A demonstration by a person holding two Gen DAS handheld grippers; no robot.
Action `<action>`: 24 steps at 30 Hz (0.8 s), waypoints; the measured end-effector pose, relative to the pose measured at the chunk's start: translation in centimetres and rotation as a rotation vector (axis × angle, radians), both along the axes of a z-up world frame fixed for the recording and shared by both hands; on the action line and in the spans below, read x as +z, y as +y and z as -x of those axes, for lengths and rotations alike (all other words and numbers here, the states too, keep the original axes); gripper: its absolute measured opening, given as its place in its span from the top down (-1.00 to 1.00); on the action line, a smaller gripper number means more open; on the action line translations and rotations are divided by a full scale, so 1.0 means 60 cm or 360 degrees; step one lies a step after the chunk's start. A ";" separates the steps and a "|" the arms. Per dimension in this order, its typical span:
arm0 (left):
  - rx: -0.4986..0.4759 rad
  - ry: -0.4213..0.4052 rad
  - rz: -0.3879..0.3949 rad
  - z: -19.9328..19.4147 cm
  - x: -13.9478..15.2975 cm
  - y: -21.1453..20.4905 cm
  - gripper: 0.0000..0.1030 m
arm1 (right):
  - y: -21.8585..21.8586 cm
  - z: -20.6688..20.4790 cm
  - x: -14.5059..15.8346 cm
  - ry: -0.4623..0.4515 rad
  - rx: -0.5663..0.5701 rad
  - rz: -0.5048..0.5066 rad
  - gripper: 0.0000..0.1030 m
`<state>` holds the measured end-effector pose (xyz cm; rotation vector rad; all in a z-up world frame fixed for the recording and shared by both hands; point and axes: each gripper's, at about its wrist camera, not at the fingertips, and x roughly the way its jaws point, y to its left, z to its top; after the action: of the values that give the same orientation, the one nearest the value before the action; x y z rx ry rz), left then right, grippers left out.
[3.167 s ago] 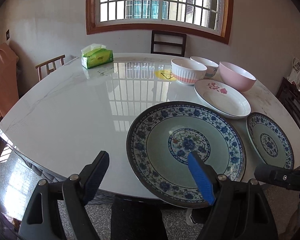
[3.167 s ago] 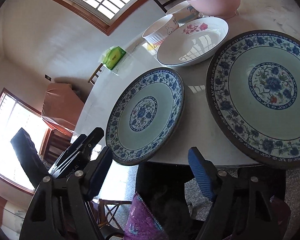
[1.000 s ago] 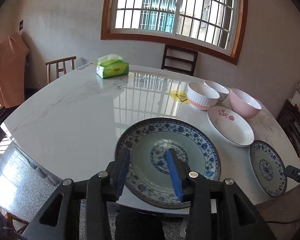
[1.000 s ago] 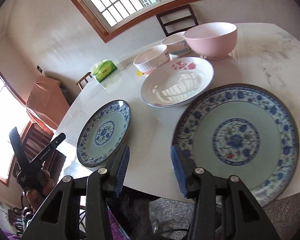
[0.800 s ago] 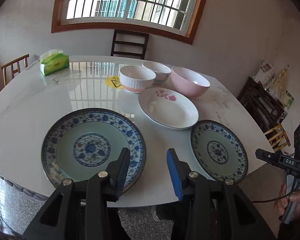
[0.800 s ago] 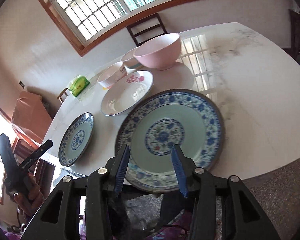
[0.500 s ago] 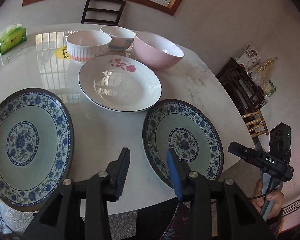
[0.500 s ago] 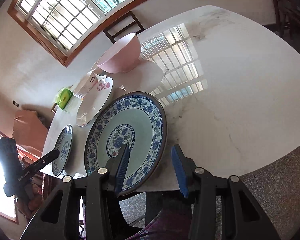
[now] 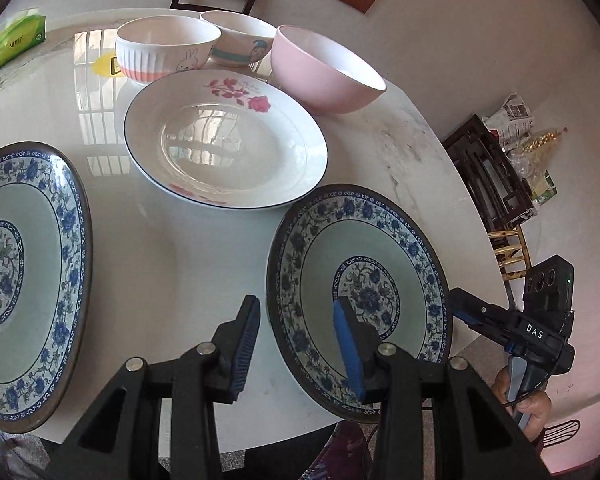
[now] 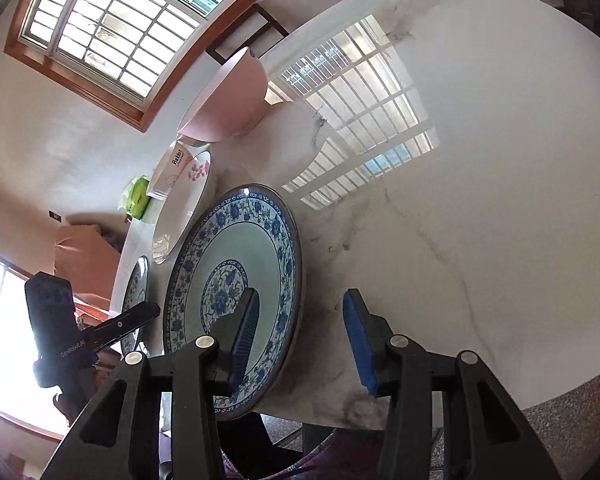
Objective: Organize plates and bowls
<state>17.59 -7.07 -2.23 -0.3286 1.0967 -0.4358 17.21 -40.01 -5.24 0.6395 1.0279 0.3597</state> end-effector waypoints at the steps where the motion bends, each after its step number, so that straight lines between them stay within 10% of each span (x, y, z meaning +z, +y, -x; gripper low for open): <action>1: -0.0002 0.0007 0.0007 0.000 -0.001 -0.001 0.25 | 0.002 -0.002 -0.001 0.0001 0.0009 -0.0010 0.21; 14: 0.0010 0.0088 -0.0057 -0.012 -0.025 -0.009 0.26 | 0.013 -0.015 -0.011 -0.0007 0.0074 -0.0063 0.30; 24: 0.0012 0.0083 -0.0096 -0.014 -0.032 -0.003 0.64 | 0.018 -0.012 -0.020 -0.0012 0.0083 -0.0013 0.69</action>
<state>18.41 -7.27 -4.17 -0.2920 1.1570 -0.3887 17.90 -38.93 -6.43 0.6189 1.0377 0.4122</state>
